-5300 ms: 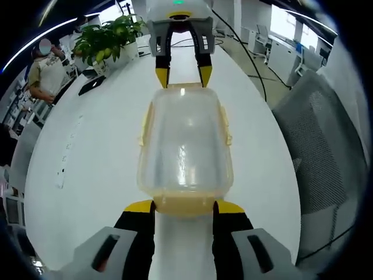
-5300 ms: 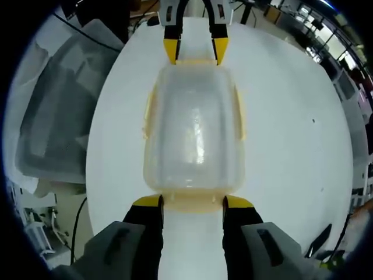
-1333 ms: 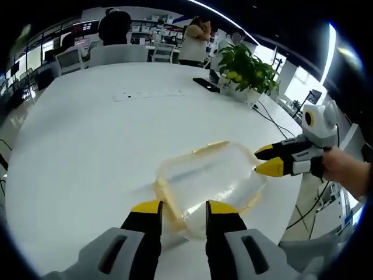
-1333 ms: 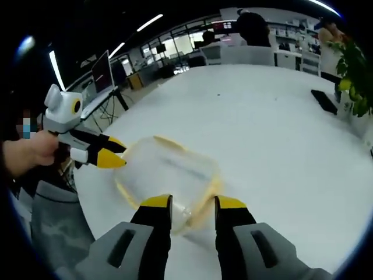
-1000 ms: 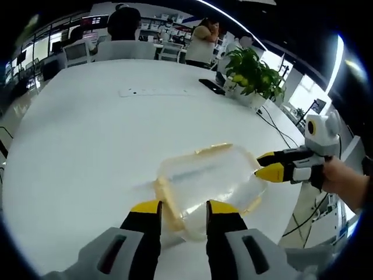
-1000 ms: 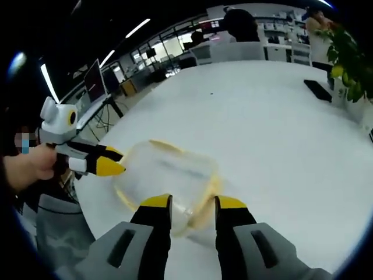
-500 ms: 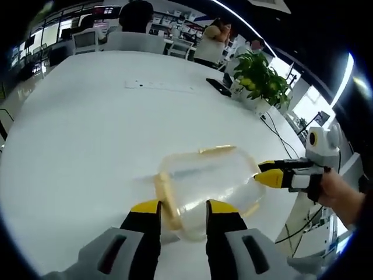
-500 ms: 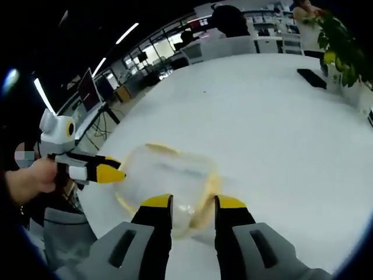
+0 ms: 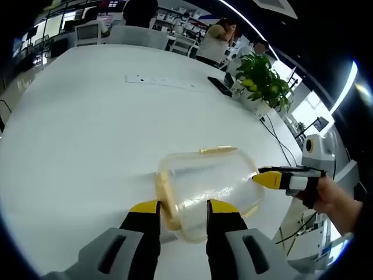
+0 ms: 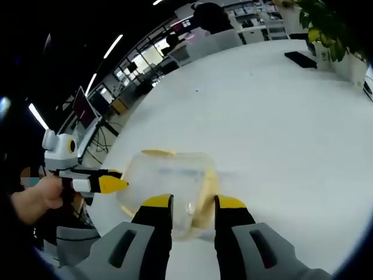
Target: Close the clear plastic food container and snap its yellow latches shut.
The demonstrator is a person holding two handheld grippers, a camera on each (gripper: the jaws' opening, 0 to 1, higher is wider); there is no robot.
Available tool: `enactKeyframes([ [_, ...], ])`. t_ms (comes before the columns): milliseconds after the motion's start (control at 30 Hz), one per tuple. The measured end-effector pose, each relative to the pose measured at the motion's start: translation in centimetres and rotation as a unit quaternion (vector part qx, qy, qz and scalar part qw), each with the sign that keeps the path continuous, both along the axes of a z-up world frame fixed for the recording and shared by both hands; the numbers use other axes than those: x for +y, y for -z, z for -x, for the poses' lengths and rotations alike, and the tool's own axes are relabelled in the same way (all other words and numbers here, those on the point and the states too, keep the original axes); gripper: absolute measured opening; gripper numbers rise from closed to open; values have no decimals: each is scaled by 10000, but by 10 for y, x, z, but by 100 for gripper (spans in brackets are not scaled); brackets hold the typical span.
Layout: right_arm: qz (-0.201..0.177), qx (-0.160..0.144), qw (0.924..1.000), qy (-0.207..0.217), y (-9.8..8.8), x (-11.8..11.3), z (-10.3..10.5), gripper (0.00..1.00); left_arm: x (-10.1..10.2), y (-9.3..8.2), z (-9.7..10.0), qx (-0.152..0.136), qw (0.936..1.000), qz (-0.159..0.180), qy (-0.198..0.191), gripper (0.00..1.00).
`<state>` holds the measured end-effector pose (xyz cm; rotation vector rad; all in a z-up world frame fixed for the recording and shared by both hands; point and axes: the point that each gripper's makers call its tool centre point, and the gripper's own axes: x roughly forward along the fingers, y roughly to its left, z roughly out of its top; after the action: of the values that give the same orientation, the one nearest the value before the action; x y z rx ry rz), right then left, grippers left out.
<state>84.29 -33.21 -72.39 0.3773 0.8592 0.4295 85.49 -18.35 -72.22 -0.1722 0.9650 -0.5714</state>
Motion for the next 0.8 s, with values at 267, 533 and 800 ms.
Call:
enactKeyframes([
  [267,-18,96,9999,-54,0,0,0,23,-2,4,1,69,10000,39,1,22],
  [533,-127,208,9997,-46,1,5,7,25,1,4,-1,47,10000,33,28,22],
  [800,-77,34,9995,-289,0,4,11,29,4,2,-2,77,9998,199,29,24],
])
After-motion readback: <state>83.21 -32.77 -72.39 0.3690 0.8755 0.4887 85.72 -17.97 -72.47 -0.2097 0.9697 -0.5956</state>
